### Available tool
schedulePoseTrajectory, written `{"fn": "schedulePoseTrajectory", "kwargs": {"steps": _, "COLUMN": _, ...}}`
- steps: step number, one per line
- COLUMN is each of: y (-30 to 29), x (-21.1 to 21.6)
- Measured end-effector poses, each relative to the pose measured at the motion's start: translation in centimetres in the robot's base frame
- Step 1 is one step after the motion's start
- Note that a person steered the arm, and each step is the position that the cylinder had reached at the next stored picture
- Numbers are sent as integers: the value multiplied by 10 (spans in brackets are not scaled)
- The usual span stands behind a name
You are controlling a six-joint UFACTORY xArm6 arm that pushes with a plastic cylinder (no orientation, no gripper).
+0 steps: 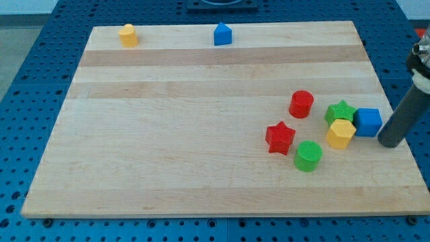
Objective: Slide the cube parallel to the green star
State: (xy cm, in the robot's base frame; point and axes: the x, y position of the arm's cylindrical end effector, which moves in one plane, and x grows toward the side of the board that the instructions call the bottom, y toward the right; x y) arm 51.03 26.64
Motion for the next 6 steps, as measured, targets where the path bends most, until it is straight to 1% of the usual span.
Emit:
{"fn": "schedulePoseTrajectory", "kwargs": {"steps": 1, "y": 0, "x": -11}}
{"fn": "schedulePoseTrajectory", "kwargs": {"steps": 2, "y": -3, "x": -13}}
{"fn": "schedulePoseTrajectory", "kwargs": {"steps": 6, "y": -29, "x": -2}}
